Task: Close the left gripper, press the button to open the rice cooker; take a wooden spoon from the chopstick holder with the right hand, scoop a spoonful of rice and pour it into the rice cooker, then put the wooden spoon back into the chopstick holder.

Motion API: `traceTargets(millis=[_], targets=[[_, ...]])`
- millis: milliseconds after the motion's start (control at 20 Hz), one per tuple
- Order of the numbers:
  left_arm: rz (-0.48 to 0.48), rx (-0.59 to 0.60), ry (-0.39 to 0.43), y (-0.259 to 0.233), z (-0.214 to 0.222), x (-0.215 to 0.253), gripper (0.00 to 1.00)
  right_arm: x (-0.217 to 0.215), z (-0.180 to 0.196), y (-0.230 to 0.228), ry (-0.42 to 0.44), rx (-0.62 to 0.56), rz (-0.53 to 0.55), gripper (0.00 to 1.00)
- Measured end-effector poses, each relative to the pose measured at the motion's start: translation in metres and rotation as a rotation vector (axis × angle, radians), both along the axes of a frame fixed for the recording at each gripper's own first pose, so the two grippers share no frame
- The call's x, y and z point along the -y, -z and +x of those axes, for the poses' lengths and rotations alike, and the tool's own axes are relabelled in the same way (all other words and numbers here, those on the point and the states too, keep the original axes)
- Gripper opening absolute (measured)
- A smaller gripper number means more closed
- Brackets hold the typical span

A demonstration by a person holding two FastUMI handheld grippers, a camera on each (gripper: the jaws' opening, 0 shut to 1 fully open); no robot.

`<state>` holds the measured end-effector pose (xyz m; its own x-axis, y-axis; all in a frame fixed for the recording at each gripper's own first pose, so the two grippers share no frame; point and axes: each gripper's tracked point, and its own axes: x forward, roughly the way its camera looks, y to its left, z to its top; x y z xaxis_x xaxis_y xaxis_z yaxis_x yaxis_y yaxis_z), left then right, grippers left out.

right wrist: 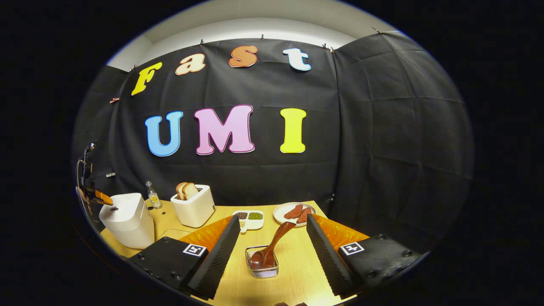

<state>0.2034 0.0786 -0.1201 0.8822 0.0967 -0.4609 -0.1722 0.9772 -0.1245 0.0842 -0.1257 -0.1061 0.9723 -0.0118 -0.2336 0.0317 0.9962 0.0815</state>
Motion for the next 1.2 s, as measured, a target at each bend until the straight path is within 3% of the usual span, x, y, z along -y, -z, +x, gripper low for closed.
traceTargets(millis=[700, 850, 1200], targets=[[0.012, -0.08, -0.077, 0.02, 0.006, -0.003, 0.07, 0.011, 0.02, 0.032, -0.04, -0.037, 0.023, 0.98], [0.049, 0.007, -0.102, -0.008, 0.006, -0.005, 0.07, 0.023, 0.02, 0.039, -0.017, -0.051, 0.035, 0.98], [0.266, 0.331, -0.192, -0.155, -0.009, -0.014, 0.06, 0.04, 0.022, 0.048, 0.017, -0.073, 0.042, 0.98]])
